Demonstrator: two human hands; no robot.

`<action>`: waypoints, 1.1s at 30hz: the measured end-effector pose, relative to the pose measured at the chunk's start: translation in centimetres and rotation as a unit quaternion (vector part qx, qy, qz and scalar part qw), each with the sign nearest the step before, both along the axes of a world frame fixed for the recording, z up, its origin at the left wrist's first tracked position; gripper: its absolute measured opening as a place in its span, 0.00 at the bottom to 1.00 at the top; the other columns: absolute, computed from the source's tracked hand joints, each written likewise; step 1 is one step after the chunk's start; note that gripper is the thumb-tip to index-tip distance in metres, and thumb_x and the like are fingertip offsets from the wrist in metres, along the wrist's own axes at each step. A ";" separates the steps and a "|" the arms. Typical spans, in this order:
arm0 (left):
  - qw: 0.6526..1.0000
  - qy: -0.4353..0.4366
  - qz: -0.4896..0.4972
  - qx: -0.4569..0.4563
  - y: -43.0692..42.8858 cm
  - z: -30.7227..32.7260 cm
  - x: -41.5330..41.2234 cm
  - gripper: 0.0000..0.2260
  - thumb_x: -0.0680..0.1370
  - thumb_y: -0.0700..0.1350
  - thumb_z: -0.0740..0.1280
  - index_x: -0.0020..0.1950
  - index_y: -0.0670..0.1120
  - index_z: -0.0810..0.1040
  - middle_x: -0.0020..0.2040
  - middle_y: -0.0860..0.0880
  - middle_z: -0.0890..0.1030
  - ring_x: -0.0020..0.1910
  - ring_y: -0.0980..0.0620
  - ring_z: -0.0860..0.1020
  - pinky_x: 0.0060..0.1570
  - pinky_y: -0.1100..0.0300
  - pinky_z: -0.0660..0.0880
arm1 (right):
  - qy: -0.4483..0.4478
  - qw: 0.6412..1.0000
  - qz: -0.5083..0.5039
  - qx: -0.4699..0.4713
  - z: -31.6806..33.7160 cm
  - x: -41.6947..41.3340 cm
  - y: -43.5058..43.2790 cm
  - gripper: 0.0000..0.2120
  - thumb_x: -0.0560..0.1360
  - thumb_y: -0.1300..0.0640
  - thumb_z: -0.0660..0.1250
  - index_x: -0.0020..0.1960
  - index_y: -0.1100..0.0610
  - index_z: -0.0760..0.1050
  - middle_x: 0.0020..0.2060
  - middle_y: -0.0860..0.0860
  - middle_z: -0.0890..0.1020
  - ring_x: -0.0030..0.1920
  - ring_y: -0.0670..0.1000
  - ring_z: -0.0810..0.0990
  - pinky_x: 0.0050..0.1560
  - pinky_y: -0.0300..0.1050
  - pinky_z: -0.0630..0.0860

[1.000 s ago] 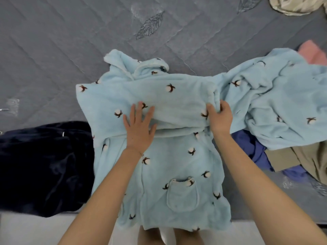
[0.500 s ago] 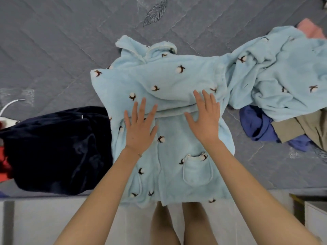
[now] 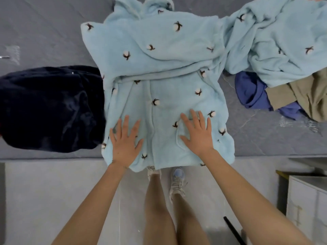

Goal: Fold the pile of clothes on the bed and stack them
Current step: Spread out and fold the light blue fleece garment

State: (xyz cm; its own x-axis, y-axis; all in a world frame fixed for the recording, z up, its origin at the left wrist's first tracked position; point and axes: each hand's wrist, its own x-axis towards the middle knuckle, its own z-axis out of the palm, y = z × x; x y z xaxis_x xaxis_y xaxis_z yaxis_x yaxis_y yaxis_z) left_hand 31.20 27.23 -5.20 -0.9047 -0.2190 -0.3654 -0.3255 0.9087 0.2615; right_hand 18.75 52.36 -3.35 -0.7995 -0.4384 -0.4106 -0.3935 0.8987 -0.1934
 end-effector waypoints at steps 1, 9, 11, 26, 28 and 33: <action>1.000 -0.009 0.014 0.004 0.2 -0.3 1.1 0.29 0.78 0.61 0.54 0.79 0.54 0.58 0.80 0.45 0.49 0.78 0.41 0.50 0.73 0.34 0.50 | -0.016 1.000 0.005 0.015 -0.2 0.4 1.0 0.38 0.75 0.48 0.69 0.79 0.49 0.55 0.79 0.56 0.53 0.79 0.61 0.49 0.75 0.65 0.43; 0.985 0.095 0.143 0.027 0.8 -1.8 5.2 0.23 0.78 0.47 0.65 0.72 0.44 0.70 0.77 0.34 0.56 0.76 0.36 0.56 0.72 0.38 0.59 | -0.058 0.995 -0.019 0.078 -0.9 0.5 7.3 0.42 0.77 0.46 0.67 0.80 0.45 0.42 0.80 0.54 0.41 0.79 0.59 0.40 0.75 0.67 0.41; 0.978 0.124 0.166 0.030 1.0 -2.2 5.7 0.23 0.78 0.43 0.68 0.72 0.43 0.71 0.76 0.33 0.57 0.76 0.36 0.57 0.73 0.41 0.59 | -0.056 0.994 -0.047 0.085 -1.0 0.3 8.6 0.43 0.76 0.45 0.67 0.80 0.45 0.42 0.79 0.53 0.40 0.79 0.59 0.39 0.73 0.68 0.40; 0.832 0.179 0.493 0.178 2.3 -2.4 7.7 0.27 0.77 0.41 0.64 0.74 0.36 0.61 0.72 0.35 0.65 0.71 0.38 0.66 0.73 0.45 0.62 | -0.111 0.946 -0.304 0.018 -1.7 2.5 10.9 0.40 0.74 0.50 0.72 0.77 0.59 0.52 0.65 0.60 0.74 0.65 0.61 0.72 0.66 0.56 0.60; 0.800 0.148 0.536 0.223 1.8 -1.9 7.7 0.24 0.76 0.40 0.65 0.70 0.36 0.63 0.66 0.39 0.71 0.64 0.43 0.73 0.68 0.47 0.70 | -0.123 0.948 -0.287 0.052 -1.4 2.4 10.9 0.26 0.75 0.48 0.70 0.64 0.61 0.66 0.58 0.59 0.78 0.60 0.61 0.75 0.62 0.53 0.63; 0.802 0.037 0.555 0.218 0.4 -2.0 9.2 0.23 0.74 0.40 0.74 0.65 0.35 0.70 0.60 0.40 0.76 0.58 0.44 0.76 0.55 0.54 0.74 | -0.184 0.938 -0.292 0.029 -0.7 2.9 10.8 0.19 0.71 0.47 0.74 0.54 0.58 0.75 0.53 0.57 0.77 0.60 0.61 0.75 0.59 0.54 0.72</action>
